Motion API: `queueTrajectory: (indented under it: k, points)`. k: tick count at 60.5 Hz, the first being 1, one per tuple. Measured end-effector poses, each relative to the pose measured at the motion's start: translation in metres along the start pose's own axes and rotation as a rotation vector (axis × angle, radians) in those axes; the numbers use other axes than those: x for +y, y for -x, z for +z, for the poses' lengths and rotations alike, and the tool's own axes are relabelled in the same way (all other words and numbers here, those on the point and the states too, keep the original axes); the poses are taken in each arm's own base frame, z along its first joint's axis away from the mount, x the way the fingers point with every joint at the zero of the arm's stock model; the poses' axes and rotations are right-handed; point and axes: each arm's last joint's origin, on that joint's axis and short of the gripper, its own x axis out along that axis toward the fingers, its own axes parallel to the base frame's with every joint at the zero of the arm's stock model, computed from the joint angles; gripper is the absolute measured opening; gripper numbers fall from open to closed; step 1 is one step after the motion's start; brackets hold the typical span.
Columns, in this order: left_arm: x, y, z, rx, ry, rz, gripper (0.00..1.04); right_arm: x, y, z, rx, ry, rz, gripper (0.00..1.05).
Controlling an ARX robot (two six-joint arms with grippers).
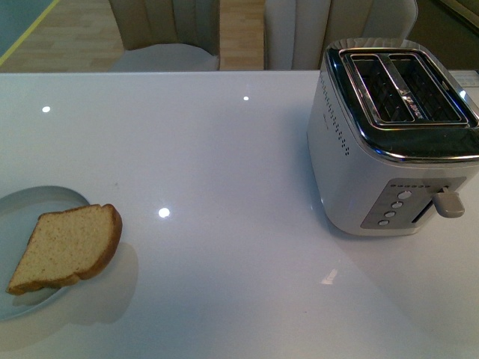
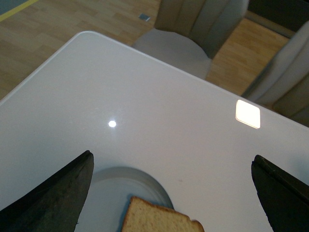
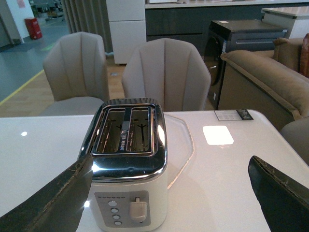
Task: Left arm holds plate, right arm toasts bread
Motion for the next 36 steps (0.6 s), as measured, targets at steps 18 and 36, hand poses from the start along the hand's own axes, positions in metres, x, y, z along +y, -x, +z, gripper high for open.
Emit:
queueTrajectory:
  k: [18,36]
  points:
    - [0.068,-0.079,-0.053,0.272,0.171,0.132,0.98,0.0,0.0,0.0,0.0,0.0,0.0,0.96]
    - [0.093,-0.093,-0.083,0.362,0.221,0.206,0.98,0.0,0.0,0.0,0.0,0.0,0.0,0.96]
